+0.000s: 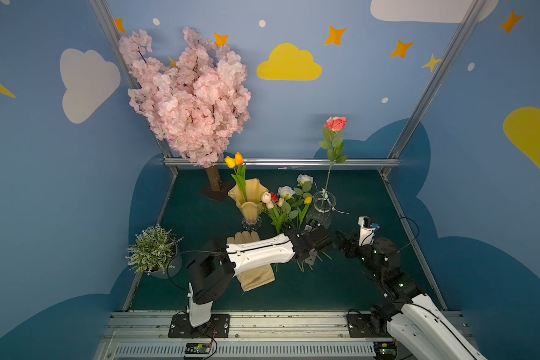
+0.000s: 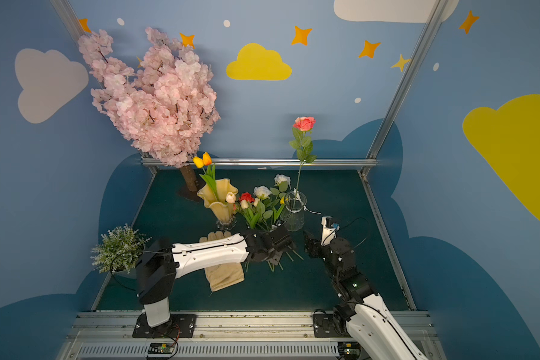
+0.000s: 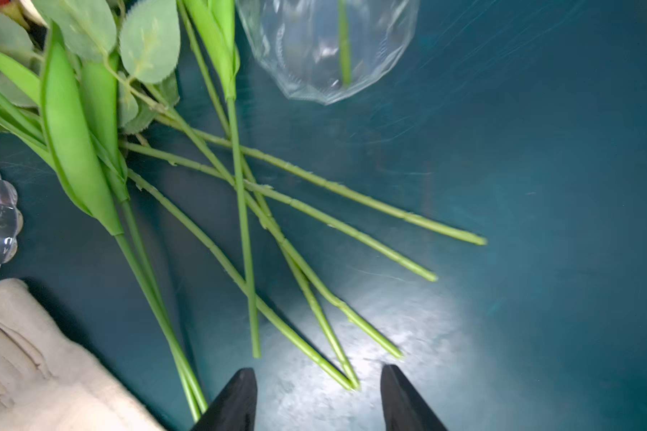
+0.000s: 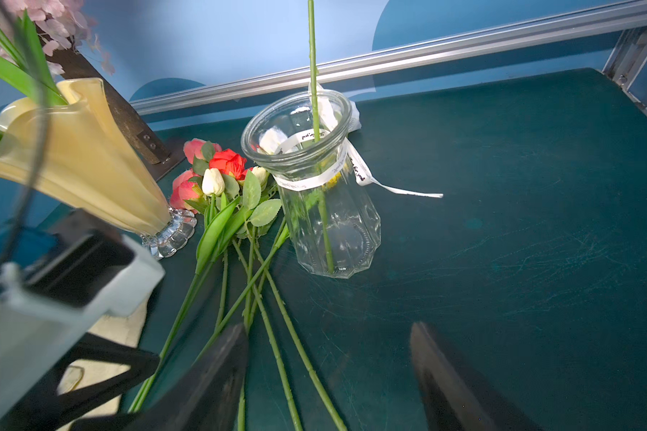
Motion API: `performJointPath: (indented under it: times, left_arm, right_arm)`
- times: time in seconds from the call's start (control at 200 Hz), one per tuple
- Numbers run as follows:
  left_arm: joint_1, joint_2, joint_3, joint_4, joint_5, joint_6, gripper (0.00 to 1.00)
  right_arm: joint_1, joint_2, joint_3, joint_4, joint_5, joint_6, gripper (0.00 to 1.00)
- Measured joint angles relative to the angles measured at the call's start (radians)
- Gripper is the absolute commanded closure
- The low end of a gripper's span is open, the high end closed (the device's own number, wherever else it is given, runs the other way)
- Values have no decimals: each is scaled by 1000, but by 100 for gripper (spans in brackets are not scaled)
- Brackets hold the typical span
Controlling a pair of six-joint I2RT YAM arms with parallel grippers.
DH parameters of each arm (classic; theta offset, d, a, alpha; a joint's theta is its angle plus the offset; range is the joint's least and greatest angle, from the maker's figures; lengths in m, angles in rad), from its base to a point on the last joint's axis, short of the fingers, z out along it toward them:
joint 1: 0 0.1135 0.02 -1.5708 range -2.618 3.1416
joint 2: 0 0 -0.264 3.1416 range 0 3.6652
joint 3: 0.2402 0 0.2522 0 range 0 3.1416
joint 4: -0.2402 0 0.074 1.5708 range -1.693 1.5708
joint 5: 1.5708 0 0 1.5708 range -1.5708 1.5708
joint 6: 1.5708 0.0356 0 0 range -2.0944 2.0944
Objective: Arrange the flowers in different vases according to their variety
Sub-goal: Pick up the flower at the center of the board.
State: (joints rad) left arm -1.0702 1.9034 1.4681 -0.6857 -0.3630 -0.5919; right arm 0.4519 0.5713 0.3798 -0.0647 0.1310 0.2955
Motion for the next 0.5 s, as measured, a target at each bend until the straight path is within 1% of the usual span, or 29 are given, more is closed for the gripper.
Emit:
performJointPath:
  times: [0.07,0.155,0.31,0.416,0.496]
  left_arm:
    - [39,40,42,-35,19,28,57]
    - [84,83,93,-68,38,64,58]
    - [148,153,166,-103,93,111,58]
    - [167,190,187,-118,140,134,57]
    - [176,207,189,-127,168,149,60]
  right_arm:
    - [-3,-2,-5,0,-1,4,29]
    - [-6,-2,-10,0,-2,9,30]
    - [-12,-2,-10,0,-6,19,32]
    - [-14,-2,-10,0,-10,21,32]
    - [-16,-2,-10,0,-14,23,32]
